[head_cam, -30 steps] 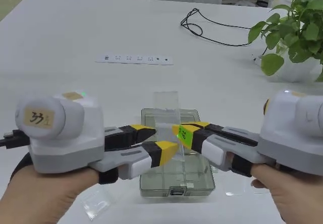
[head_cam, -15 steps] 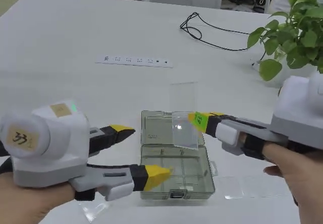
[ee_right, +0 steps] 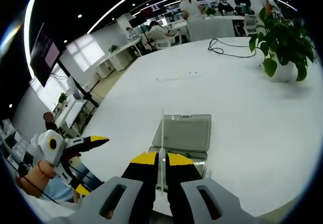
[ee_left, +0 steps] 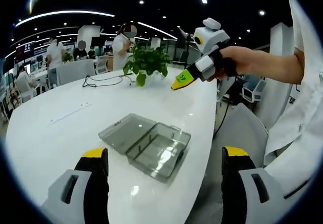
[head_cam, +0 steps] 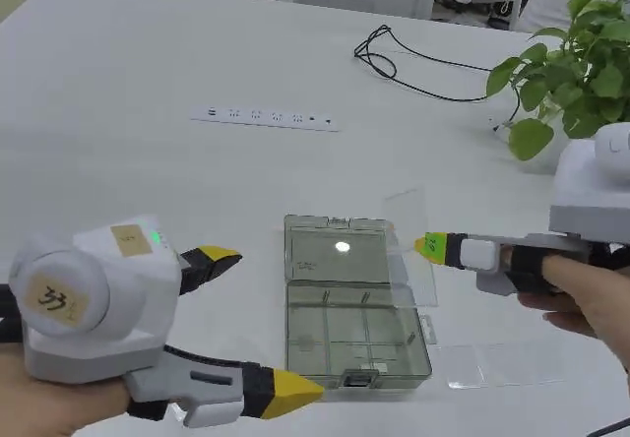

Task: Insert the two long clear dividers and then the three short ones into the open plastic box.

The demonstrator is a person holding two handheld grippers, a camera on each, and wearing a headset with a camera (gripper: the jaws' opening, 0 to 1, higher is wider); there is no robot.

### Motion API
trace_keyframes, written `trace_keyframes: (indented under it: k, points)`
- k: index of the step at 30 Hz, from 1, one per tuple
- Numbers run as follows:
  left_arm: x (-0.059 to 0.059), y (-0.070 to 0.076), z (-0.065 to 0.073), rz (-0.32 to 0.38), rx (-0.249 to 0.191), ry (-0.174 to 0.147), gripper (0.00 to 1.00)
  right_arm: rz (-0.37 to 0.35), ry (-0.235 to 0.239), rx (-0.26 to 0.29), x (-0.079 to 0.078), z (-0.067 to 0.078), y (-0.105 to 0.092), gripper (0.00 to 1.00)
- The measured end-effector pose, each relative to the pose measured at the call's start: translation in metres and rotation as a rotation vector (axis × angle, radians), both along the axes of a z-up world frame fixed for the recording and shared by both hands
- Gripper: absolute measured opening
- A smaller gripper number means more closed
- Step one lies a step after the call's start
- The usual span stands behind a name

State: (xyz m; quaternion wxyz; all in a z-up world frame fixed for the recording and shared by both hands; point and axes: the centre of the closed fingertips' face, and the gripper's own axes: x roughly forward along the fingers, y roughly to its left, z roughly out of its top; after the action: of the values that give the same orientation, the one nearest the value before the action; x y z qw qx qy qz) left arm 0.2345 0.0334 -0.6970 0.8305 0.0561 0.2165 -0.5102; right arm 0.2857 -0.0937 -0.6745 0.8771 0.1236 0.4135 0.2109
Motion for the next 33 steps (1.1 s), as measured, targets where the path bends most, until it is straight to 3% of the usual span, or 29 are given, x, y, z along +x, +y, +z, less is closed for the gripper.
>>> trace_keyframes:
  k: [5,10,15,18,30,33]
  points:
    - [-0.001,0.006,-0.009,-0.028,0.03,-0.008,1.0,-0.044,0.092,-0.03,0.0,-0.019,-0.006,0.06]
    - [-0.001,0.008,-0.015,-0.054,0.028,-0.004,1.0,-0.071,0.193,-0.026,-0.005,-0.038,-0.002,0.06]
    - [0.001,0.009,-0.02,-0.063,0.027,0.012,1.0,-0.077,0.263,-0.05,-0.008,-0.061,0.0,0.06]
    - [0.001,0.008,-0.019,-0.067,0.014,0.005,1.0,-0.09,0.302,-0.049,-0.01,-0.072,0.002,0.06]
    - [0.003,0.007,-0.023,-0.069,-0.006,0.021,1.0,-0.109,0.38,-0.073,-0.021,-0.093,0.002,0.06]
    - [0.004,0.007,-0.024,-0.069,-0.005,0.022,1.0,-0.103,0.386,-0.084,-0.015,-0.099,-0.001,0.06]
